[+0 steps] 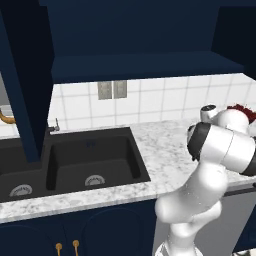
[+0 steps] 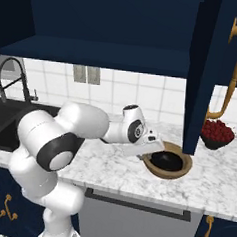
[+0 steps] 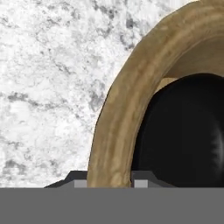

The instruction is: Pick up the bowls on the counter and stack them on top of one another in the open cabinet. Place the smaller bowl on top of the larger bowl.

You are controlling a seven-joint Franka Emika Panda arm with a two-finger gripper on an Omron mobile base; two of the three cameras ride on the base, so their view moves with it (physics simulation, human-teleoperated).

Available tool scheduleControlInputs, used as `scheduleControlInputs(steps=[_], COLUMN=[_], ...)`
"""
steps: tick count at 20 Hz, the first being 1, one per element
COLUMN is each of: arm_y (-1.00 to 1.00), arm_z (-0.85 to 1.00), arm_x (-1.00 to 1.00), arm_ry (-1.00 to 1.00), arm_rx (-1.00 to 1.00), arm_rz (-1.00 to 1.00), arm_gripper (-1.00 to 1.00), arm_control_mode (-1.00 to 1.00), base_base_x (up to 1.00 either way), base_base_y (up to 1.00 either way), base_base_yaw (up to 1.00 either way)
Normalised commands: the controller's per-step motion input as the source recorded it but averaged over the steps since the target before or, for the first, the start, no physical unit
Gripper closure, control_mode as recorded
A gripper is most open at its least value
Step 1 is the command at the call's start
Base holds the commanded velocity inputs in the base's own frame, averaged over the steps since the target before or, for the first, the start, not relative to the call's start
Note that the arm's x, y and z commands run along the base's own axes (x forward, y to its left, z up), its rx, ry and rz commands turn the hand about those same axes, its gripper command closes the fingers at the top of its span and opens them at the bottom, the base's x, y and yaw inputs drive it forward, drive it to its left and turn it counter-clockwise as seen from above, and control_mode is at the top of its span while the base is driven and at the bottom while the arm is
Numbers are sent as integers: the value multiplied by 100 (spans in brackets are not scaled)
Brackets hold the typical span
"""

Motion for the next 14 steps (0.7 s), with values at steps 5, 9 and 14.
scheduleControlInputs(steps=[5, 9, 14], arm_y=[76, 81, 85], arm_z=[99, 100, 100], arm_x=[-26, -46, -45], arm_ry=[-6, -5, -2], arm_rx=[-3, -3, -4], arm_rz=[32, 36, 42], arm_gripper=[100, 100, 100], arm_control_mode=[-100, -100, -100], base_base_x=[0, 0, 0], base_base_y=[0, 0, 0], base_base_yaw=[0, 0, 0])
